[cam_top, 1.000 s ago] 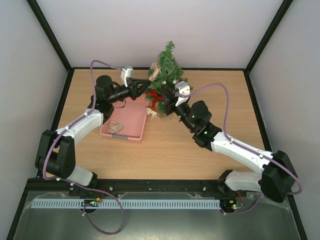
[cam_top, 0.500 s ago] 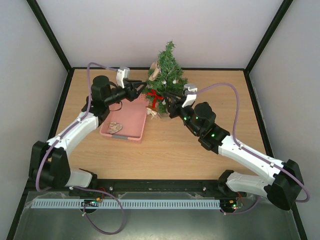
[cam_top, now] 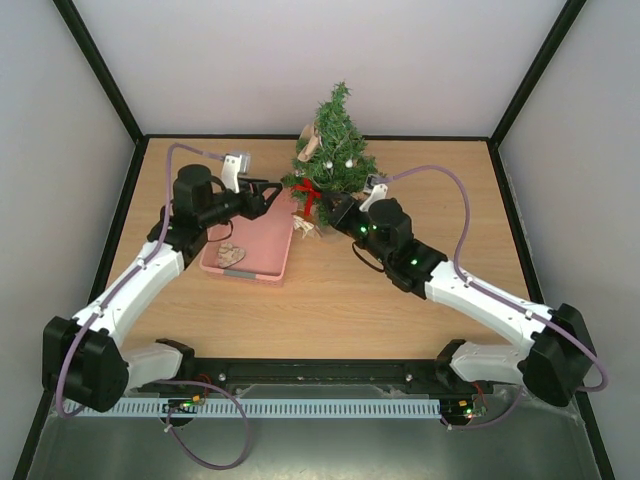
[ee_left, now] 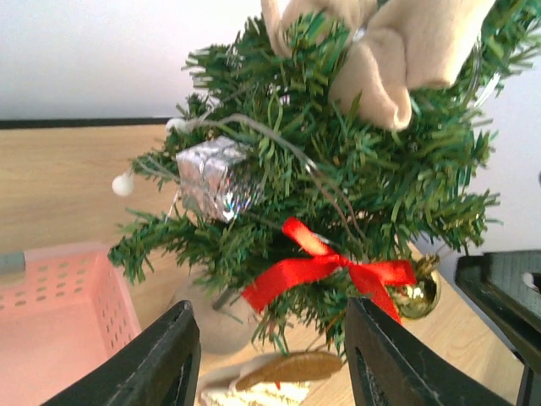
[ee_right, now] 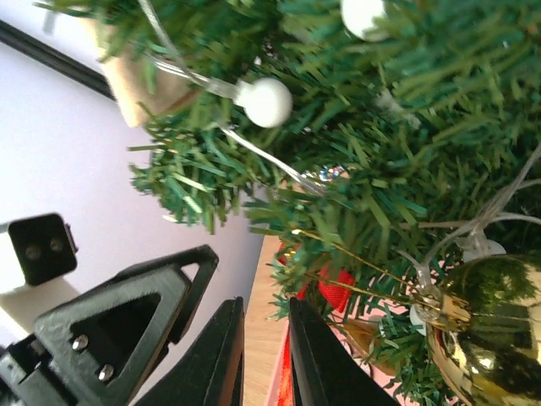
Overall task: Decorate the small christmas tree
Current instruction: Pick up the decoration item from the Christmas tree.
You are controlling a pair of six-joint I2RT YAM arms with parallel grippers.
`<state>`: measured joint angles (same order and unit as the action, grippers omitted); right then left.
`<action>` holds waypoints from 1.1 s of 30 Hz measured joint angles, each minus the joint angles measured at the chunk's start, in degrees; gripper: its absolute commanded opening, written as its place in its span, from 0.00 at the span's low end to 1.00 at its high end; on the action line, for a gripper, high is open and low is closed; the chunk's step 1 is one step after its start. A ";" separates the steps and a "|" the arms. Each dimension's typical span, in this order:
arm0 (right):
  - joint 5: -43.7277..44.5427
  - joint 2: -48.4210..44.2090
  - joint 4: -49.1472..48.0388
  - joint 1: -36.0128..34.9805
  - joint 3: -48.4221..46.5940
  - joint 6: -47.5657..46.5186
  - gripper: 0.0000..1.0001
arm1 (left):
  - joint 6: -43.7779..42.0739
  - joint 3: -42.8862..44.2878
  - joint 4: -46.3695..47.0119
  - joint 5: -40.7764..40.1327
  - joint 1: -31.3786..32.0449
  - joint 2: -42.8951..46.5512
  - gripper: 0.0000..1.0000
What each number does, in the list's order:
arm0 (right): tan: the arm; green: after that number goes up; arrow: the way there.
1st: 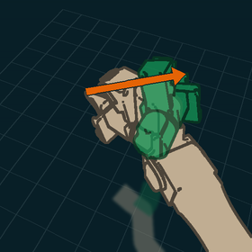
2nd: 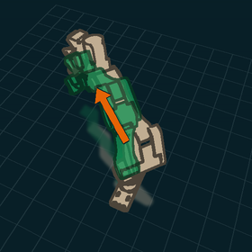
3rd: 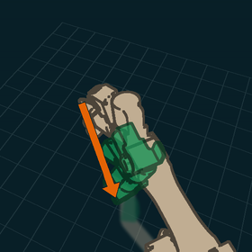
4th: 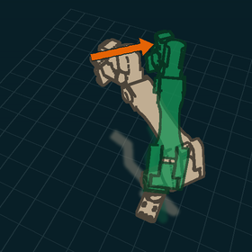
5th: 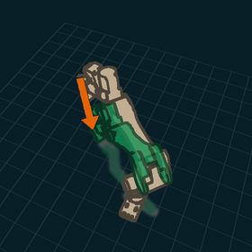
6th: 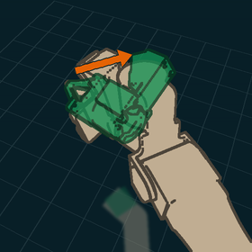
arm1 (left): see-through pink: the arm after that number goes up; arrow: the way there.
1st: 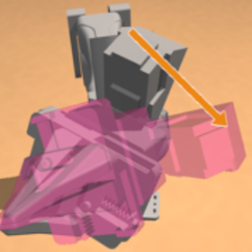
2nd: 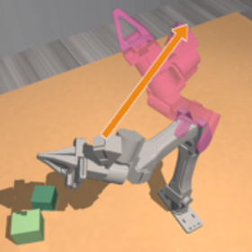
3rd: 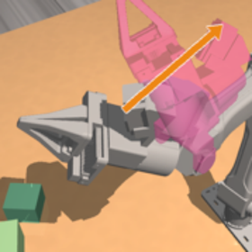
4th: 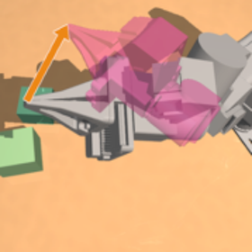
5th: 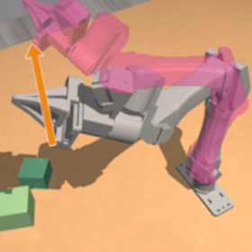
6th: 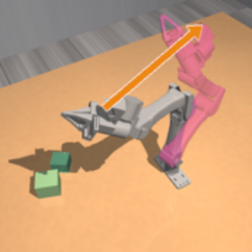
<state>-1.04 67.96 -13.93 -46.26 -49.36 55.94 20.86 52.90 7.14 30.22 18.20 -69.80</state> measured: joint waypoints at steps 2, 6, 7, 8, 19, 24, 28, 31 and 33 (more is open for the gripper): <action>0.00 1.07 0.00 0.00 0.00 2.58 0.15 | -0.31 -0.74 -1.29 -0.11 0.00 0.98 0.49; 0.11 2.86 0.00 0.00 0.00 6.27 0.14 | -1.20 -1.51 -2.91 -0.22 0.00 2.86 0.50; 0.22 3.10 0.00 0.00 0.00 6.80 0.14 | -1.33 -1.57 -3.21 -0.26 0.00 3.23 0.50; 0.50 3.37 0.00 0.00 0.00 7.48 0.14 | -1.46 -1.66 -3.37 -0.26 0.00 3.56 0.51; 3.17 4.70 0.00 0.00 -0.31 11.37 0.20 | -4.04 -3.37 -5.79 -0.33 -0.02 6.32 0.52; 3.78 4.96 0.00 0.00 -0.70 12.04 0.20 | -4.83 -3.37 -6.27 -0.48 -0.13 7.06 0.52; 4.02 5.25 0.00 -0.02 -0.74 12.24 0.21 | -5.27 -3.37 -6.29 -0.55 -0.15 7.45 0.52; 4.09 5.77 0.02 -0.02 -0.94 12.24 0.21 | -5.33 -3.37 -6.32 -0.55 -0.15 7.48 0.52; 4.20 6.14 0.00 -0.09 -1.03 12.22 0.19 | -5.33 -3.37 -6.32 -0.55 -0.15 7.48 0.52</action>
<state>3.16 74.11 -13.93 -46.35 -50.39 68.16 15.53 49.54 0.82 29.67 18.04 -62.33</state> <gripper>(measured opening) 0.206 0.524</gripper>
